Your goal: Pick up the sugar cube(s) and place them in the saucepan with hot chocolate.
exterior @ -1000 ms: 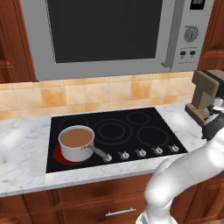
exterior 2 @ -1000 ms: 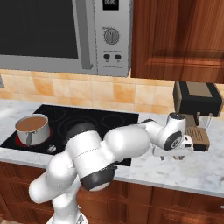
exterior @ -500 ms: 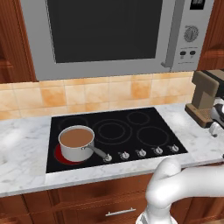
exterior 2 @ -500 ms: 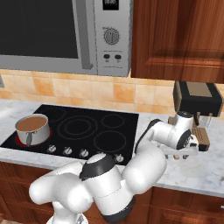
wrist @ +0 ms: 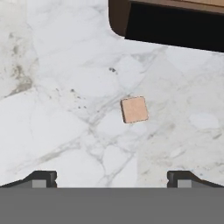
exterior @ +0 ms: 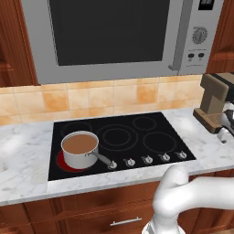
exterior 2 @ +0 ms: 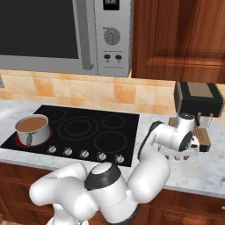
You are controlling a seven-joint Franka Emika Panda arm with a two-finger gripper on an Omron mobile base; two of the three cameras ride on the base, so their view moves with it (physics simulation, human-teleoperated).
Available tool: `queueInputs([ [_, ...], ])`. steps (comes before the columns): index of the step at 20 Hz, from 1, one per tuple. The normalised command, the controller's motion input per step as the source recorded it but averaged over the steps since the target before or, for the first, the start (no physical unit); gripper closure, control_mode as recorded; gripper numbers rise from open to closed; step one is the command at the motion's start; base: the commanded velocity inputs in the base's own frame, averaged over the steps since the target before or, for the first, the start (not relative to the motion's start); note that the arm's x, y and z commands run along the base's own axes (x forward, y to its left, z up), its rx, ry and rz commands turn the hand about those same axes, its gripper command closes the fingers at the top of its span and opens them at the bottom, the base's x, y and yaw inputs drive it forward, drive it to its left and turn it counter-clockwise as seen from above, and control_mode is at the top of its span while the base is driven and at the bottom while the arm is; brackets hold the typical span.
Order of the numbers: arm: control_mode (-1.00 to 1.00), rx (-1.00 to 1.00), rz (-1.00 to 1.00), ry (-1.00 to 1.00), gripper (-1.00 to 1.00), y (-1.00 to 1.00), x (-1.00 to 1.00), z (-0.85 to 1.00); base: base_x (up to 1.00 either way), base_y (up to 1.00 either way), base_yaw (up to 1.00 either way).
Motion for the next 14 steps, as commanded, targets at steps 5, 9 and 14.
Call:
queueInputs([
  [5,-1.0,0.0,-0.03,0.0,-1.0,0.0,0.25,-0.11,0.0,0.0,0.0],
  [9,-1.0,0.0,-0.02,-0.01,-1.0,0.0,0.24,-0.13,0.0,0.0,0.0],
  [14,-1.0,0.01,0.0,0.0,-1.0,-0.1,0.03,-0.06,0.0,0.0,0.0],
])
